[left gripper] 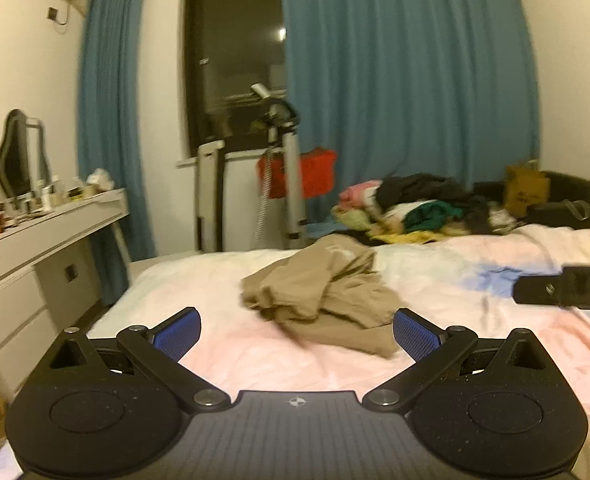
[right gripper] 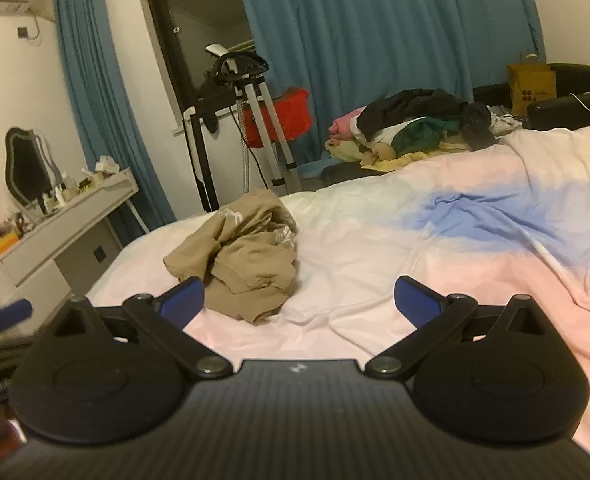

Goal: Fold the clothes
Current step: 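Move both grippers toward the crumpled beige shirt on the bed, then grasp the beige shirt with the left gripper and lift it up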

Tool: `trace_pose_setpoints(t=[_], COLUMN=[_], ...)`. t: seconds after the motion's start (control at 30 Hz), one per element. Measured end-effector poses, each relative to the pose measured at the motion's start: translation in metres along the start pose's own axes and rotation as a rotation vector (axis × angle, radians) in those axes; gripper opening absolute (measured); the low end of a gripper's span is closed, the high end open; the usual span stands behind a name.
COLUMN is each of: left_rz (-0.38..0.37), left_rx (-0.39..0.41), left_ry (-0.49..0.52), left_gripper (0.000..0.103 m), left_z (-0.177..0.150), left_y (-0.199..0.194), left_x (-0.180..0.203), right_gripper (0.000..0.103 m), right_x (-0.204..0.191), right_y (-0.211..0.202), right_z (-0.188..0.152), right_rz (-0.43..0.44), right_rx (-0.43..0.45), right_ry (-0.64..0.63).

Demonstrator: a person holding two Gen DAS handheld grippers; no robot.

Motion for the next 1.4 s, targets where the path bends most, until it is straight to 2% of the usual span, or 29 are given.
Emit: trace_pose_setpoints(t=[0.13, 0.23, 0.4, 0.5, 0.7, 0.8, 1.07, 1.1, 1.17, 1.23, 1.3, 1.33, 1.4], left_rz=[0.012, 0.020, -0.032, -0.039, -0.070, -0.108, -0.114, -0.127, -0.154, -0.163, -0.170, -0.180, -0.208], left_rx=[-0.004, -0.033, -0.163, -0.206, -0.233, -0.241, -0.232, -0.224, -0.205, -0.213, -0.212, -0.208, -0.184], left_ry=[-0.021, -0.050, -0.089, -0.100, -0.083, -0.070, -0.039, -0.038, -0.032, -0.029, -0.044, -0.056, -0.083], left_gripper=[0.103, 0.103, 0.103, 0.103, 0.103, 0.103, 0.101, 0.097, 0.078, 0.047, 0.025, 0.017, 0.015], left_z=[-0.002, 0.002, 0.011, 0.016, 0.018, 0.014, -0.005, -0.005, -0.004, -0.004, 0.000, 0.004, 0.015], left_y=[0.007, 0.022, 0.064, 0.097, 0.165, 0.202, 0.283, 0.286, 0.291, 0.293, 0.290, 0.286, 0.270], left_x=[0.000, -0.001, 0.000, 0.000, 0.004, 0.011, 0.021, 0.023, 0.025, 0.027, 0.023, 0.020, 0.016], right_gripper=[0.103, 0.103, 0.103, 0.103, 0.103, 0.103, 0.103, 0.103, 0.103, 0.103, 0.103, 0.103, 0.103], right_x=[0.002, 0.007, 0.023, 0.031, 0.037, 0.042, 0.047, 0.046, 0.042, 0.039, 0.038, 0.038, 0.038], right_y=[-0.008, -0.015, -0.013, -0.006, 0.014, 0.028, 0.081, 0.087, 0.093, 0.097, 0.099, 0.098, 0.095], right_z=[0.009, 0.016, 0.018, 0.014, 0.005, 0.001, -0.016, -0.016, -0.017, -0.018, -0.018, -0.018, -0.017], right_rz=[0.015, -0.013, 0.018, 0.024, 0.006, -0.012, -0.049, -0.047, -0.050, -0.059, -0.073, -0.078, -0.083], right_rx=[0.043, 0.084, 0.069, 0.045, 0.014, -0.002, -0.052, -0.050, -0.038, -0.027, -0.021, -0.020, -0.008], right_ry=[-0.010, -0.029, 0.066, 0.101, 0.105, 0.108, 0.140, 0.144, 0.128, 0.103, 0.085, 0.084, 0.079])
Point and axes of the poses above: each gripper's, at about its wrist camera, not at the fingertips, and y roughly the way its jaws point, x to its right, z to its top, the point moved 9 cm from there along y, roughly the way its jaws point, and after that the axes turned 3 degrees about -z, right-handed, at the moved point
